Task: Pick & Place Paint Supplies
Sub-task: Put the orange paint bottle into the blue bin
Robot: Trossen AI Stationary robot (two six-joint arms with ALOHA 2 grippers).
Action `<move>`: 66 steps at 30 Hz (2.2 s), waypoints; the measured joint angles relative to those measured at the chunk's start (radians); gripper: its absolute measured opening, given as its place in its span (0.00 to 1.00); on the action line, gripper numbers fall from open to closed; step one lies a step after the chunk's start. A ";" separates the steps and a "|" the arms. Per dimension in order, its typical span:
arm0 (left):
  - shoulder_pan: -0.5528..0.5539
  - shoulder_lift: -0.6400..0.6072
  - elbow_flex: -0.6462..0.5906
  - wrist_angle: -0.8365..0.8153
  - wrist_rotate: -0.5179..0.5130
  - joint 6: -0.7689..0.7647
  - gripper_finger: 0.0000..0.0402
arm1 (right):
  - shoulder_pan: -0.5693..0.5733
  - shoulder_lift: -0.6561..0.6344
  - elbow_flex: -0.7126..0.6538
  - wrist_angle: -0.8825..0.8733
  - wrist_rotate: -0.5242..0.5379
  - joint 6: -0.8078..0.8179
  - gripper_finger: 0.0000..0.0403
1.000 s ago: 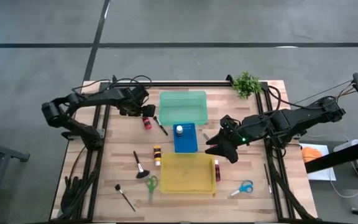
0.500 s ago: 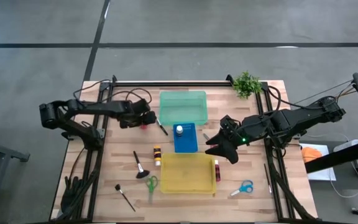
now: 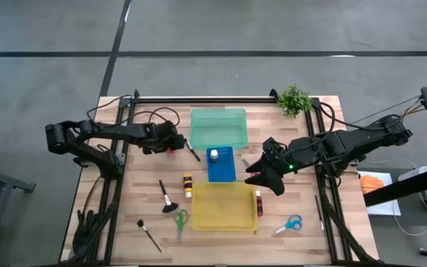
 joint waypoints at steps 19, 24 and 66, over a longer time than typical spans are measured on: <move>-0.229 -0.574 0.019 0.025 0.547 0.269 0.36 | -0.068 0.001 0.077 -0.005 0.030 -0.126 0.67; -0.356 -0.672 0.026 0.243 0.493 0.199 0.36 | -0.172 0.072 0.141 -0.004 -0.108 -0.207 0.67; -0.505 -0.318 0.433 0.191 0.592 0.596 0.36 | -0.296 0.708 0.955 -0.390 -0.604 -0.620 0.66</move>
